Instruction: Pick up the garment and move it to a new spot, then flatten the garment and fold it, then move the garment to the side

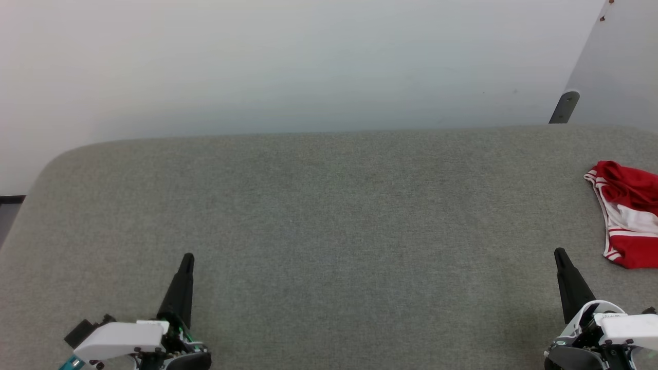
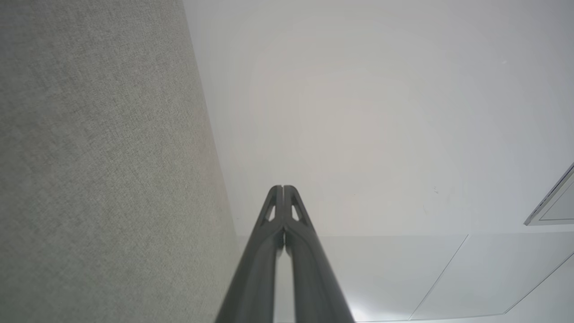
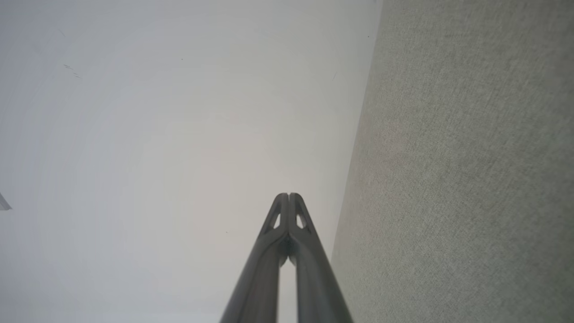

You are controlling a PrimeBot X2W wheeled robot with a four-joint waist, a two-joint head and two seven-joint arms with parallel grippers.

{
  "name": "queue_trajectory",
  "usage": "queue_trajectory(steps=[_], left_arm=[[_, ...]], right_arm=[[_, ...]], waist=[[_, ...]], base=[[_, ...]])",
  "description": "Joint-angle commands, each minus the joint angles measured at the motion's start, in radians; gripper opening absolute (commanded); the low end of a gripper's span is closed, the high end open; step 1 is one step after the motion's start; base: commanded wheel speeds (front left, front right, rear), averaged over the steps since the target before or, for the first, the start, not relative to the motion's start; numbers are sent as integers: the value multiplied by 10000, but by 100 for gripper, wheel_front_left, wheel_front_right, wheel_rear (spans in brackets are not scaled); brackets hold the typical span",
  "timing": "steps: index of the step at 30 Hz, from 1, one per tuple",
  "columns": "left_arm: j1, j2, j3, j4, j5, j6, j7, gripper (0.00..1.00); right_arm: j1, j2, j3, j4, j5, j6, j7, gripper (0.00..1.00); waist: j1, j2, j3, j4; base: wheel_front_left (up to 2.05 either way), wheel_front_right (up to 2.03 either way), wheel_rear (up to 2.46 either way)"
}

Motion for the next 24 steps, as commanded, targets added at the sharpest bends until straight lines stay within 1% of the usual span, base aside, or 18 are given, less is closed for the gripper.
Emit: queue_trajectory(steps=[1, 24], left_arm=[[-90, -9, 24, 14, -20, -4, 23, 0], [-88, -8, 25, 13, -18, -4, 24, 0]], right_arm=[[-43, 41, -3, -28, 36, 4, 26, 0], [-44, 40, 1, -29, 38, 4, 24, 0]], waist=[[0, 0, 0, 1], [0, 0, 0, 1]], base=[[0, 0, 0], [0, 0, 0]])
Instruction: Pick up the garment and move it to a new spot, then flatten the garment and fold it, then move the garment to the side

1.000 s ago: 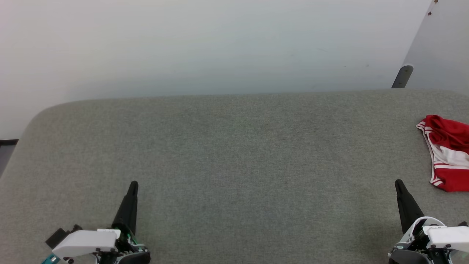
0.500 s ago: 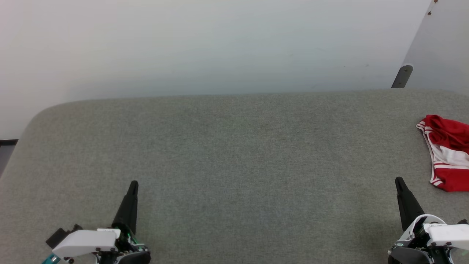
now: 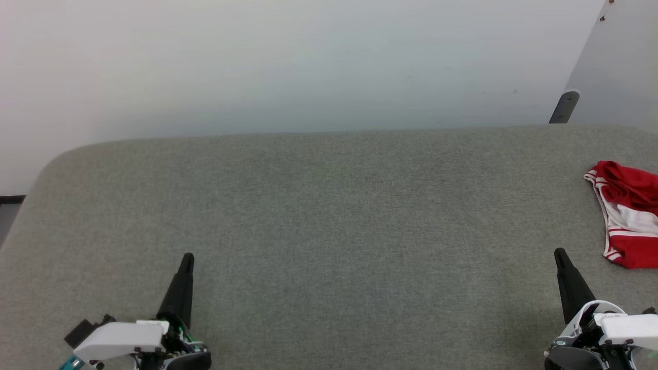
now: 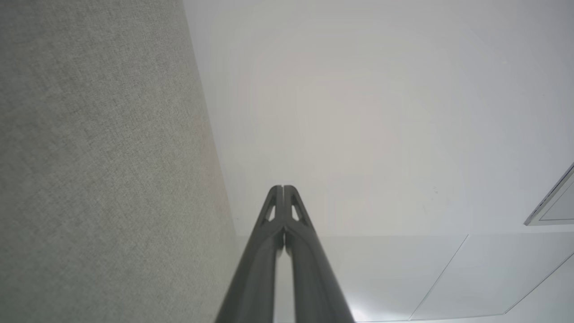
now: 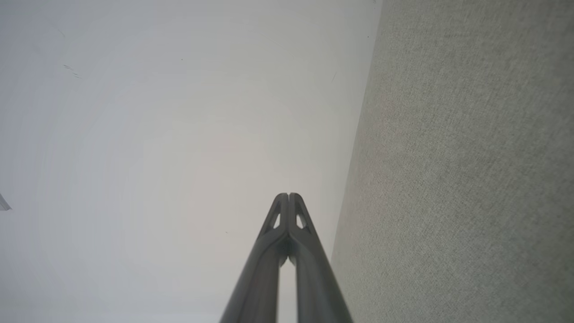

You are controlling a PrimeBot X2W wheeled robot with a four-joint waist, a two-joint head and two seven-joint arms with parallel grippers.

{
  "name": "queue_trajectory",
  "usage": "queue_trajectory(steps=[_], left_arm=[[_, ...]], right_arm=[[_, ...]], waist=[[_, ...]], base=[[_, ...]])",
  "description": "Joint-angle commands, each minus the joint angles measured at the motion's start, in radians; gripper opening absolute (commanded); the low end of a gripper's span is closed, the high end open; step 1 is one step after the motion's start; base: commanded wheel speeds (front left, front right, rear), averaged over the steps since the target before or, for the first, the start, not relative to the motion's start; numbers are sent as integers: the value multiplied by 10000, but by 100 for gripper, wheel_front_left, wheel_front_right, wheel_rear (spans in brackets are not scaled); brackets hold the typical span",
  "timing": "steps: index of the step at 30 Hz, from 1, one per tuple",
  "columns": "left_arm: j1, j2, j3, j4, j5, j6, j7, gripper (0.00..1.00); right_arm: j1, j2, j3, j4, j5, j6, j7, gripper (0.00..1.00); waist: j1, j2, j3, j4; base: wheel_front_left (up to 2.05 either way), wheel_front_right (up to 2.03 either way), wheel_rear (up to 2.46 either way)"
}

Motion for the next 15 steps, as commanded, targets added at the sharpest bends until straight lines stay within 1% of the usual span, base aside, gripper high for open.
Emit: queue_trajectory(steps=[1, 15], left_arm=[[-87, -4, 25, 11, -18, -4, 24, 0], [-87, -3, 26, 11, -17, -4, 25, 0]], right_arm=[[-25, 38, 3, -21, 38, 4, 24, 0], [-25, 38, 3, -21, 39, 4, 23, 0]], waist=[[0, 0, 0, 0], [0, 0, 0, 0]], base=[[0, 0, 0], [0, 0, 0]])
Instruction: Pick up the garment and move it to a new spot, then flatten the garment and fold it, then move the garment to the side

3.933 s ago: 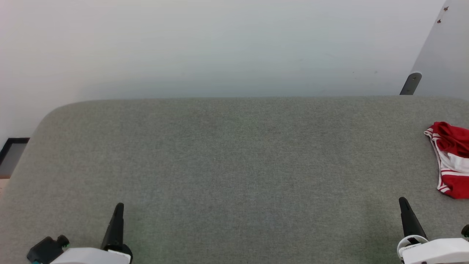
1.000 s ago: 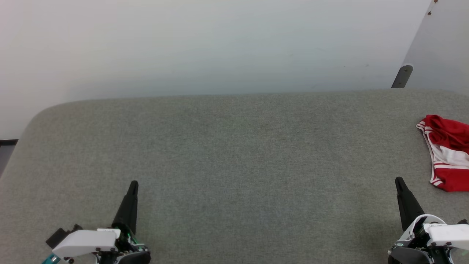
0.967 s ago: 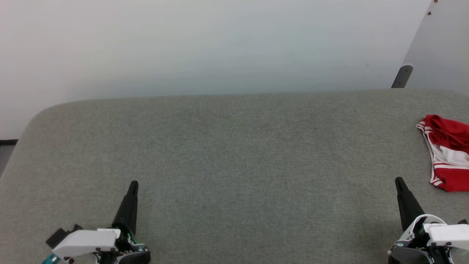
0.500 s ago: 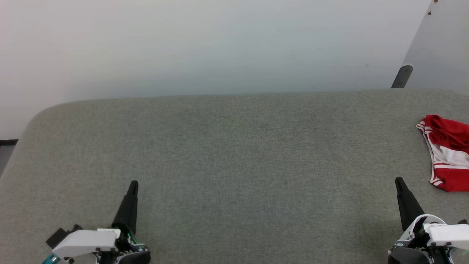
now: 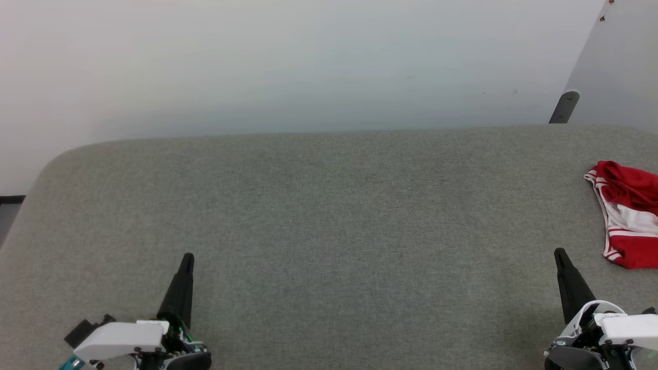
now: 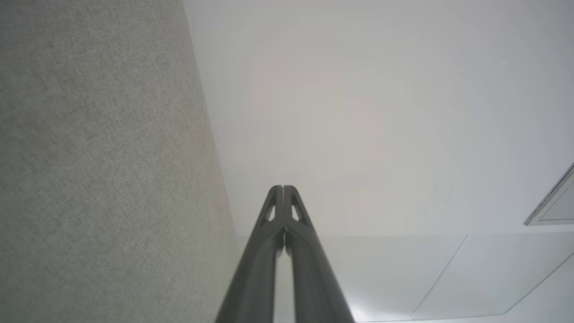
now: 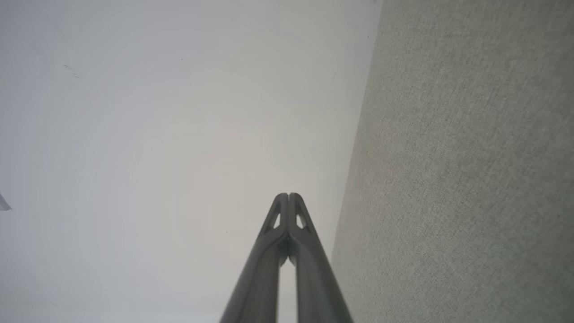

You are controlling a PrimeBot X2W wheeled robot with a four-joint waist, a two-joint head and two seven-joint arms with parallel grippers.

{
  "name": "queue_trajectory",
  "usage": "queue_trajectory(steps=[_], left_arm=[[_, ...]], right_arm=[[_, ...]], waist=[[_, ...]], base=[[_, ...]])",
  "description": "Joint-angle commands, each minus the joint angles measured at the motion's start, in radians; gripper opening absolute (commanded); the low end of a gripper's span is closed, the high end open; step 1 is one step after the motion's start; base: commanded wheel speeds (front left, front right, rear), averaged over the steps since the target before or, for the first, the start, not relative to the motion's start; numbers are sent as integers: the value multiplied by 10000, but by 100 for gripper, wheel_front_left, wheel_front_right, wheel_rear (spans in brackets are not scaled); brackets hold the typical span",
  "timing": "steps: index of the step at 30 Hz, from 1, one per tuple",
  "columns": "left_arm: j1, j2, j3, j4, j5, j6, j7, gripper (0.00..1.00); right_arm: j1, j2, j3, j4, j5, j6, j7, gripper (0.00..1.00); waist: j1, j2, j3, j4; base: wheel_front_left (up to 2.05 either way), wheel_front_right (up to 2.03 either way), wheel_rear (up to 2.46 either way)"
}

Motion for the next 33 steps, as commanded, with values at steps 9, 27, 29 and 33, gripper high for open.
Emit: queue_trajectory(steps=[9, 27, 29, 33], left_arm=[[-87, -1, 25, 10, -17, -4, 25, 0], [-87, -2, 24, 10, -16, -4, 26, 0], [-87, -2, 26, 10, -16, -4, 26, 0], [-87, 0, 24, 10, -16, -4, 26, 0]], right_arm=[[-25, 38, 5, -21, 39, 4, 23, 0], [-24, 38, 5, -21, 40, 4, 22, 0], [-24, 38, 5, -21, 39, 4, 22, 0], [-24, 38, 5, -21, 40, 4, 21, 0]], waist=[[0, 0, 0, 0], [0, 0, 0, 0], [0, 0, 0, 0], [0, 0, 0, 0]], base=[[0, 0, 0], [0, 0, 0], [0, 0, 0], [0, 0, 0]])
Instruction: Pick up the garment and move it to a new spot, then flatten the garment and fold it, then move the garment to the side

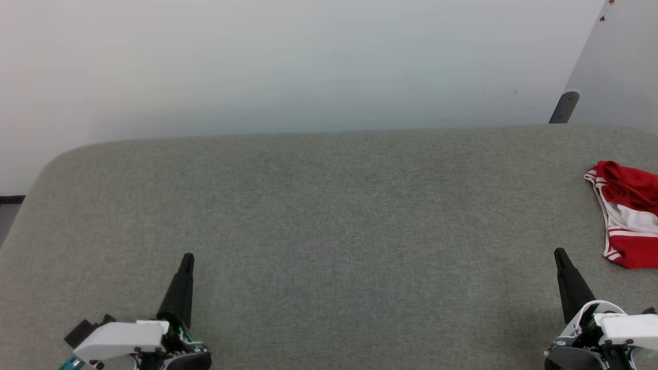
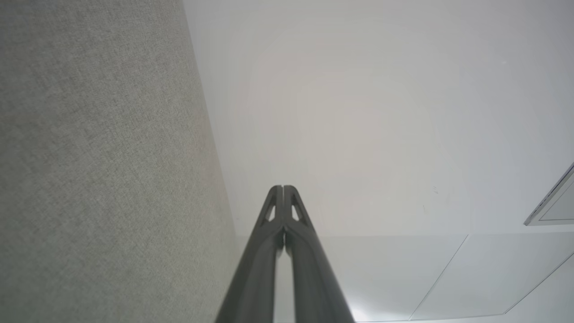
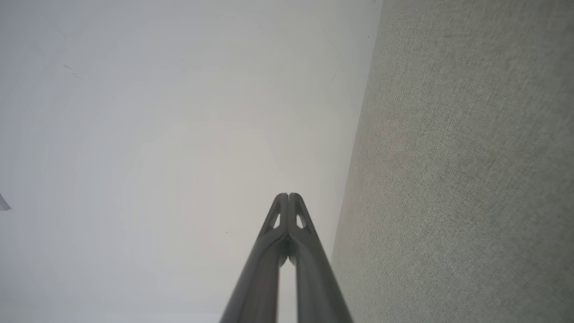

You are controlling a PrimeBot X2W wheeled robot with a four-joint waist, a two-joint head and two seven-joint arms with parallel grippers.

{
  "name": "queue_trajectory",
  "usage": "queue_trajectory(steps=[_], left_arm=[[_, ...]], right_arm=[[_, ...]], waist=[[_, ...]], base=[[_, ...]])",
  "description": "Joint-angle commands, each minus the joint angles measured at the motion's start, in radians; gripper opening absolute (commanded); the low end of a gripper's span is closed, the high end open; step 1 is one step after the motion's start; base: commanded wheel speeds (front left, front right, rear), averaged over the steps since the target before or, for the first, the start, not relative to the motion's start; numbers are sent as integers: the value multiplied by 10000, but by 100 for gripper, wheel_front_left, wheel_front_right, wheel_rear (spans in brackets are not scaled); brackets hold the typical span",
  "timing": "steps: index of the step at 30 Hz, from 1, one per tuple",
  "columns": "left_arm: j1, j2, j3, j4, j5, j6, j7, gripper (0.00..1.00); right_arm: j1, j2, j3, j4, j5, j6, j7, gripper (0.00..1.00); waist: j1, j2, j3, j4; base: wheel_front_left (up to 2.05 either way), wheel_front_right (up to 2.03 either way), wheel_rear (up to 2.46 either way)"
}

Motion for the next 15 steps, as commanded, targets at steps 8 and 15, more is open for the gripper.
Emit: queue_trajectory(steps=[8, 15], left_arm=[[-87, 2, 24, 10, -16, -4, 26, 0], [-86, 1, 25, 10, -15, -4, 26, 0]], right_arm=[[-24, 38, 4, -21, 39, 4, 21, 0], [-24, 37, 4, -21, 39, 4, 21, 0]], waist=[[0, -1, 0, 1], [0, -1, 0, 1]], base=[[0, 0, 0], [0, 0, 0]])
